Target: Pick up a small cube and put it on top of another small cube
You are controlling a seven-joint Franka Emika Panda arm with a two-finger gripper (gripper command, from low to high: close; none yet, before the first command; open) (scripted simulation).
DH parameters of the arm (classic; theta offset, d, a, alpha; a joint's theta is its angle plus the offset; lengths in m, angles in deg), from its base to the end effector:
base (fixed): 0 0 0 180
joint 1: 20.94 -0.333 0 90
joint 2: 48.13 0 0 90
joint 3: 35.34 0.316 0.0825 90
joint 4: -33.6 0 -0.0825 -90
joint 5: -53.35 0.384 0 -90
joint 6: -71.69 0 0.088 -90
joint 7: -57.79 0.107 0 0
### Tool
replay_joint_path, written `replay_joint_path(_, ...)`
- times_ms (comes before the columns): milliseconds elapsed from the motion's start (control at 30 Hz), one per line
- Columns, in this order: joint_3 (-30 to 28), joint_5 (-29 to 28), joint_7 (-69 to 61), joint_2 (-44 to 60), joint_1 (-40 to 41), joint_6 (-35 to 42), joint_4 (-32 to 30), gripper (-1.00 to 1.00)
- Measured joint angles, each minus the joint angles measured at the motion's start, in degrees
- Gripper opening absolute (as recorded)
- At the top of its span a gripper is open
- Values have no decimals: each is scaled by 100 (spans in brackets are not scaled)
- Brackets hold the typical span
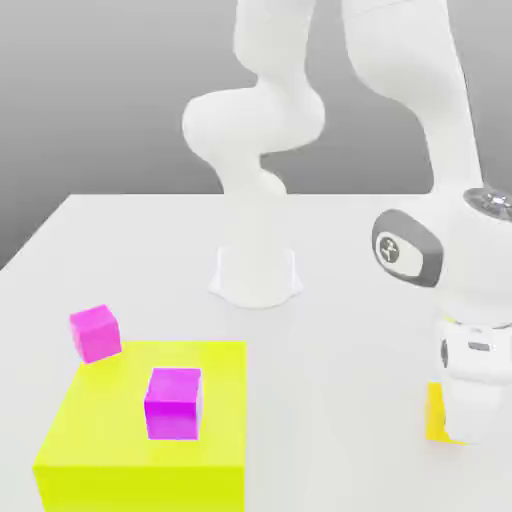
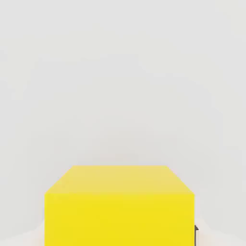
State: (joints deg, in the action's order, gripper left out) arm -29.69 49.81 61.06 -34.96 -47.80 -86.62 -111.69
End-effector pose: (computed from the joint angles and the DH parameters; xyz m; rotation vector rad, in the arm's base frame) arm 0.3836 0.2500 0.1883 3.0164 0.8759 -0.0012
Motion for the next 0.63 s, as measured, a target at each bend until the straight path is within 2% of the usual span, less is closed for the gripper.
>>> replay_joint_path(133,-562,160,185,-739,607,822,113,-100)
replay_joint_path(267,-1108,170,562,-1456,1906,1708,296,-100)
replay_joint_path(367,-1418,173,844,-1960,2502,2360,432,-100)
replay_joint_path(433,-1574,211,923,-1997,2674,2394,419,-100)
replay_joint_path(533,-1629,312,876,-1585,2723,1808,235,-100)
replay_joint_path(567,-1637,328,865,-1503,2722,1691,200,100)
replay_joint_path(633,-1637,328,865,-1503,2722,1691,200,100)
